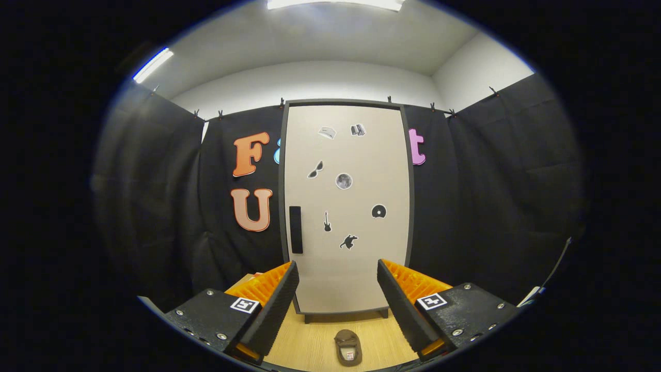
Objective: Open the shoe cabinet door, grab the shoes and put them into the shoe cabinet, then close the shoe cabinet door.
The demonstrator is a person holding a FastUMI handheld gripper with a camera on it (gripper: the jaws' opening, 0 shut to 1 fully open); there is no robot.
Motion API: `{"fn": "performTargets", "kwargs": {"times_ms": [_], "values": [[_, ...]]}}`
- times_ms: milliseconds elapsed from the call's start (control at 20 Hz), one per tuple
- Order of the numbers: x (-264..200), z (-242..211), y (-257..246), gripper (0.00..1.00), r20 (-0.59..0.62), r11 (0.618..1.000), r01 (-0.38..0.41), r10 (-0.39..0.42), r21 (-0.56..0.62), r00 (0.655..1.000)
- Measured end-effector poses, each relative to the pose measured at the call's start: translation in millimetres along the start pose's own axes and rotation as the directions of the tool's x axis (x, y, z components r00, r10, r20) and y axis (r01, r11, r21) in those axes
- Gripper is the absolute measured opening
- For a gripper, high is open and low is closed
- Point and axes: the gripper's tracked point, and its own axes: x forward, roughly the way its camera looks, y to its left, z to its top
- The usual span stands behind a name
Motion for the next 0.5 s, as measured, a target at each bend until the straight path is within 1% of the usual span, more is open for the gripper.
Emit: {"fn": "performTargets", "kwargs": {"times_ms": [250, 500], "values": [[32.5, -4.4, 15.0, 0.95, -0.015, 0.999, -0.035, 0.035, 0.01, 0.999], [77.9, -4.5, 37.1, 0.96, -0.021, 0.997, -0.077, 0.078, 0.015, 0.997]]}}
